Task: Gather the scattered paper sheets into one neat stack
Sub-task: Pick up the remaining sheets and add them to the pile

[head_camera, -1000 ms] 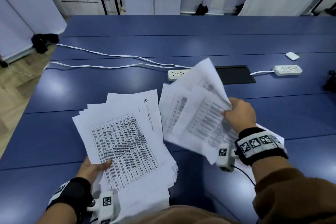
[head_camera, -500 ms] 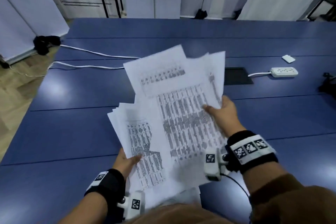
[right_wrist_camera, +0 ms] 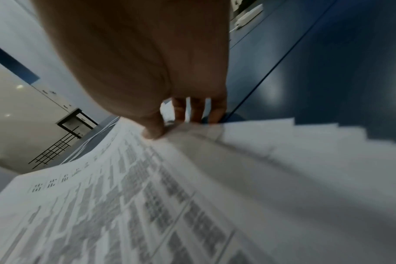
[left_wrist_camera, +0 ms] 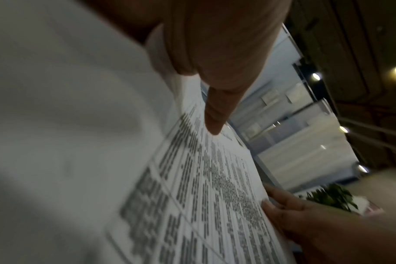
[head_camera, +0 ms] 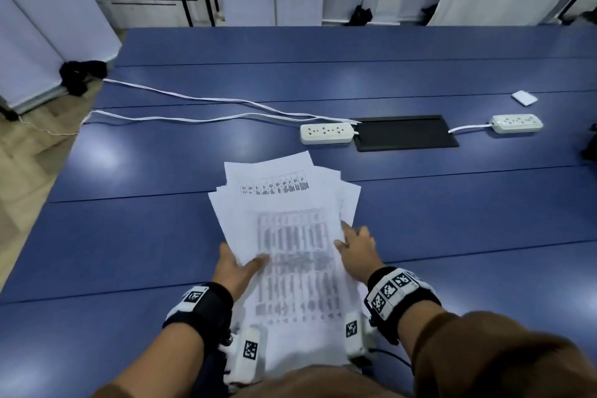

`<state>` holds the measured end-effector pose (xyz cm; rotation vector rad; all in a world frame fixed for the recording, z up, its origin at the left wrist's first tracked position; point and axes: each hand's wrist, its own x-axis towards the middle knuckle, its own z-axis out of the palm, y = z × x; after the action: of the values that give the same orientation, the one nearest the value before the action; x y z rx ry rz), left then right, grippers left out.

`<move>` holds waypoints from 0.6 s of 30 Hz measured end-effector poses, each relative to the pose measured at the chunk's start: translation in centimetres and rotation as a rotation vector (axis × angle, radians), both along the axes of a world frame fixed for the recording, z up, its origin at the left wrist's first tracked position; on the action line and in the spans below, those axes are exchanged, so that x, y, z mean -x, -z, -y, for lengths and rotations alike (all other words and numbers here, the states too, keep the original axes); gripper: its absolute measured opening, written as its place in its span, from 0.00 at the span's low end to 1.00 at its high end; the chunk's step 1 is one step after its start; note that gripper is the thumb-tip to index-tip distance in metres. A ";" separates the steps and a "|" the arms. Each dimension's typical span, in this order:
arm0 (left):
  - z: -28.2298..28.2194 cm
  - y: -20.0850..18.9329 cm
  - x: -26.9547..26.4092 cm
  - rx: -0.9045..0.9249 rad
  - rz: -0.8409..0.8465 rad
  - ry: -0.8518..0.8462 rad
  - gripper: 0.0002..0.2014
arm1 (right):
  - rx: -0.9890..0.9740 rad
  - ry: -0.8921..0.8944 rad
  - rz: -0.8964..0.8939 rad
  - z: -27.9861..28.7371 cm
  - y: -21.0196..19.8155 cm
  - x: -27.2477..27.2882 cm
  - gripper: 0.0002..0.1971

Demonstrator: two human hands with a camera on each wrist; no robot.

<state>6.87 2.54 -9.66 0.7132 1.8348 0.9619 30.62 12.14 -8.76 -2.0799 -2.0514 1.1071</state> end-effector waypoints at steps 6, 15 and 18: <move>-1.8 -0.8 0.7 0.069 -0.012 0.050 0.24 | -0.095 0.271 0.032 -1.2 -0.2 -0.3 0.34; -4.1 -0.6 -0.7 0.052 0.206 -0.061 0.31 | 0.029 0.397 -0.399 -2.2 0.9 -0.5 0.39; -3.8 0.2 -0.4 0.039 0.139 0.015 0.28 | 0.063 0.412 -0.290 -2.5 1.1 -1.2 0.42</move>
<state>7.27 6.33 -9.86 0.6196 1.7195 0.9399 31.82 14.69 -9.82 -2.0856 -1.3978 1.3104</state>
